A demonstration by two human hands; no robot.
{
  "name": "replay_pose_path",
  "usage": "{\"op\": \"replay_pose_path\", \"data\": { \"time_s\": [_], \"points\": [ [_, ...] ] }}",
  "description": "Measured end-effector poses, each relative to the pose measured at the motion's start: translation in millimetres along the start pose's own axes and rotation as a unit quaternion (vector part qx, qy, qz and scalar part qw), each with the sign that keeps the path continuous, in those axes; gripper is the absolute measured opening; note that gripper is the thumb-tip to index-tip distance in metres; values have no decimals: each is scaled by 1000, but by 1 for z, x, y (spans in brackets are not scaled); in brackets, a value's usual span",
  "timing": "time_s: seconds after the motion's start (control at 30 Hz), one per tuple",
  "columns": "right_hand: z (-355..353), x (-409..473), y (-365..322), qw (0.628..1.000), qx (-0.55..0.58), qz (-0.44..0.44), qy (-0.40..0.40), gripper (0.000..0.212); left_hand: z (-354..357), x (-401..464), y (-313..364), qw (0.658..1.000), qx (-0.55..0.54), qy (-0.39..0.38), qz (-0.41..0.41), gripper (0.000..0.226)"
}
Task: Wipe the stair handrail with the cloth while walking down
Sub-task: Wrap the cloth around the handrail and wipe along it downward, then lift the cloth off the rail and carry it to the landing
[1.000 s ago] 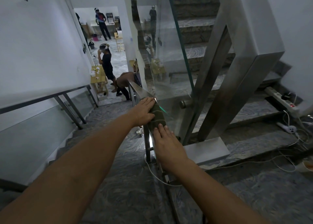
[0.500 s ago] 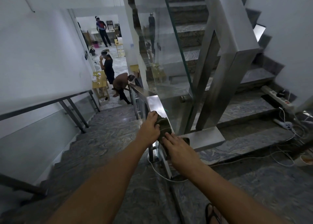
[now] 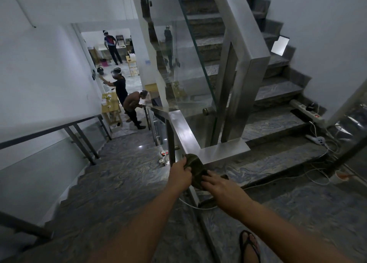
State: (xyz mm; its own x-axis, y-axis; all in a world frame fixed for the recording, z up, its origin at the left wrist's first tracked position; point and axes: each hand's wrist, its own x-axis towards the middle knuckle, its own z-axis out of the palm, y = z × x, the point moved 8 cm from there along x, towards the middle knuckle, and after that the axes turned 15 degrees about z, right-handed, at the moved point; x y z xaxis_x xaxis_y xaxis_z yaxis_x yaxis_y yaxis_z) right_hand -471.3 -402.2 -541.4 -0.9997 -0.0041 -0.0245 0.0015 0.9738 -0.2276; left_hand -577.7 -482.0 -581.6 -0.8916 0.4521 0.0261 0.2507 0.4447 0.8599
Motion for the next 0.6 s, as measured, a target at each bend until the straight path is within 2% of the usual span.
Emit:
{"op": "replay_pose_path", "data": {
  "time_s": [0.13,0.3,0.4,0.47,0.6],
  "points": [
    [2,-17,13,999,6,41,-25,37,11,-27,-8,998,-22,-48,-42,25],
    [-30,-25,31,993,33,111,19,32,13,-44,4,994,48,-80,-60,26],
    [-50,-26,45,985,43,163,32,30,10,-41,29,994,79,-64,-27,29],
    [-59,-29,56,977,61,202,13,30,16,-40,47,995,76,-65,6,28],
    [-80,-37,81,965,100,241,-5,17,41,-36,77,992,37,-110,57,24]
  ]
}}
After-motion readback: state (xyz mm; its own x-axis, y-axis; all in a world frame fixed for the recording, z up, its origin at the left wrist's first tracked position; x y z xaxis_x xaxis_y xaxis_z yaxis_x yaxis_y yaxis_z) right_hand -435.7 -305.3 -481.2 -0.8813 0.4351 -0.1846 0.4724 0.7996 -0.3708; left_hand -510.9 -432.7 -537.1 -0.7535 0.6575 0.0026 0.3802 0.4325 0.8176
